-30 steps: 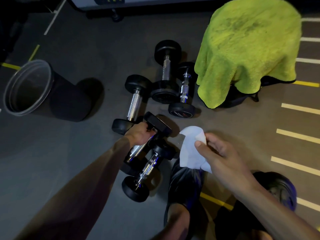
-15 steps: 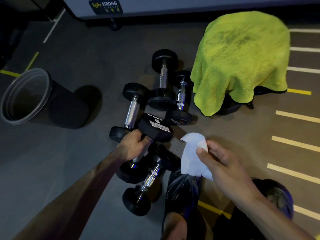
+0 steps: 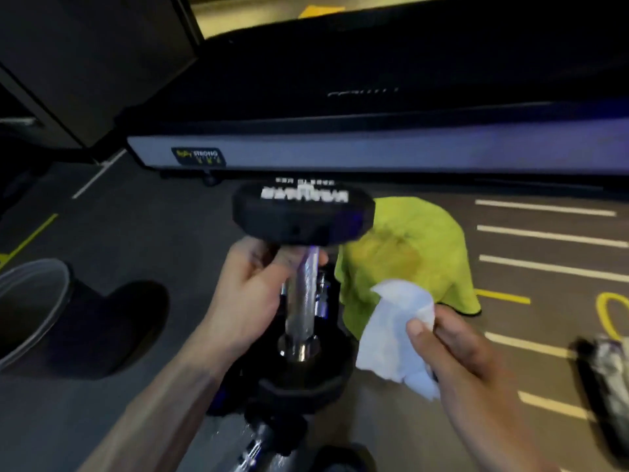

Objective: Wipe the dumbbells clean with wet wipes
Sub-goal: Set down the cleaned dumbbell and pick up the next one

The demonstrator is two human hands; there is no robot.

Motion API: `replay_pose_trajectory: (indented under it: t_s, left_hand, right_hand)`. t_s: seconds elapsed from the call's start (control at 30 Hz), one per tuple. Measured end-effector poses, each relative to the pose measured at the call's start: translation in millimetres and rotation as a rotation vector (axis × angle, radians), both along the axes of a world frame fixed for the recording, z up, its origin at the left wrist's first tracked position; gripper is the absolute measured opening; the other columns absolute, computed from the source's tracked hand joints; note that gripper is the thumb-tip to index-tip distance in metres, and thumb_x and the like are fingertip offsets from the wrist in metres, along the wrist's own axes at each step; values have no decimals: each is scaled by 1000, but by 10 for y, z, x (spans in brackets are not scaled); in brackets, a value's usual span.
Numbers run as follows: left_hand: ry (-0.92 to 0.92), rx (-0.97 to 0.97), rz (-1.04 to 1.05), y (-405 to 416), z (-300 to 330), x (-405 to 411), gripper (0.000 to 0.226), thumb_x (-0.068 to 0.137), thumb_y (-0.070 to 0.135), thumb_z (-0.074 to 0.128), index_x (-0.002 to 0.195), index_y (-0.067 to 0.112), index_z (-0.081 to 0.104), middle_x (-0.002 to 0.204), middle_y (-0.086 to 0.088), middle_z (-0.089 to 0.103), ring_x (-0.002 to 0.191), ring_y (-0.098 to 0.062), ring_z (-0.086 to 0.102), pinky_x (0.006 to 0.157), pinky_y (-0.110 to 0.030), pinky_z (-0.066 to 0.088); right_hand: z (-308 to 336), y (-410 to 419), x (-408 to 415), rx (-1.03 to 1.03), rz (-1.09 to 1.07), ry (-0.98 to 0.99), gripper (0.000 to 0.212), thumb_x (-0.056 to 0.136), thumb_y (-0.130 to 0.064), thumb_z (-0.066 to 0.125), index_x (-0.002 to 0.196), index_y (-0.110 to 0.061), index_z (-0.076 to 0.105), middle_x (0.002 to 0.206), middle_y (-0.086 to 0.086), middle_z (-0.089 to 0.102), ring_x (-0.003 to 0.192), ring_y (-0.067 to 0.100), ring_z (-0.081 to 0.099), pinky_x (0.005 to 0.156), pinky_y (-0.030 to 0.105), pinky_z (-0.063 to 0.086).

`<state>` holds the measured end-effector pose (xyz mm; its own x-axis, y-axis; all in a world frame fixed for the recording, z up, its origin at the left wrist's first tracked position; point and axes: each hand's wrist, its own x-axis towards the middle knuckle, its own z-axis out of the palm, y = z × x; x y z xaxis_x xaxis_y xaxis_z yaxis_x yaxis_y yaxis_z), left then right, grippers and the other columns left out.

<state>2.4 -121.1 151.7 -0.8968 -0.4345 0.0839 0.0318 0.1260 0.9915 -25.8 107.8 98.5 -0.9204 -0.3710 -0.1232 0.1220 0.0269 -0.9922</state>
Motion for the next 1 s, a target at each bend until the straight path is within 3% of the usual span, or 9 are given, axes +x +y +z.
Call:
replay_pose_trajectory:
  t_s: [0.07,0.2,0.3,0.43,0.57,0.67,0.8,0.9,1.0]
  left_hand:
    - [97,-28,9,119,208,-381,27,94,24,63,74,18,80,75,-2,77,67,-13,70,63,-27,54]
    - [259,-19,-9,274,539,-1029,17,93,26,61,90,14,72,76,6,78,76,-8,72,71,-23,55]
    - [305,-65,-25,326,640,-1358,14,95,24,63,92,14,72,77,7,78,81,-7,74,75,-19,53]
    - [234,10,5,382,390,-1574,13,100,19,67,90,17,74,80,4,79,81,-7,74,77,-22,54]
    - [183,105,48,363,220,-1640,12,88,27,74,90,16,76,89,-1,82,92,-17,79,84,-25,60]
    - [177,80,54,297,242,-1627,15,89,23,80,96,10,77,94,-2,81,95,-16,78,85,-24,59]
    - [150,119,37,261,254,-1608,13,95,12,75,105,3,75,104,-14,80,102,-30,77,79,-22,58]
    - [156,155,48,295,255,-1617,9,94,11,77,102,7,76,97,-7,79,91,-19,75,75,-19,56]
    - [136,221,73,359,276,-1614,10,92,9,78,102,7,77,91,-6,77,85,-14,70,71,-15,54]
  right_hand:
    - [175,53,-167,-34,-67,49,22,88,-43,68,94,-23,74,57,-12,44,56,2,40,52,14,30]
    - [442,121,-402,-86,-95,104,11,89,-32,77,95,-23,75,64,13,60,64,10,51,63,23,37]
    - [513,174,-561,-111,-189,116,20,97,-15,59,86,-23,74,53,-13,54,48,-1,44,49,10,35]
    - [464,215,-679,-70,-236,117,31,99,-5,58,76,-18,73,50,-15,53,46,-4,45,47,7,35]
    - [340,240,-814,-34,-269,138,31,96,-17,62,86,-42,77,69,-15,72,61,-6,60,56,9,45]
    - [319,259,-915,-24,-303,193,23,94,-25,64,99,-43,77,77,-9,76,67,0,62,62,14,47]
    - [426,157,-1080,62,-248,311,34,100,-7,63,102,-37,78,85,-17,78,75,-8,67,67,9,50]
    - [557,-29,-1237,138,-161,398,50,99,2,60,101,-44,80,96,-27,78,92,-10,70,71,16,53]
    - [564,-157,-1346,101,-177,452,48,95,9,59,96,-34,81,72,-17,75,58,1,62,57,11,41]
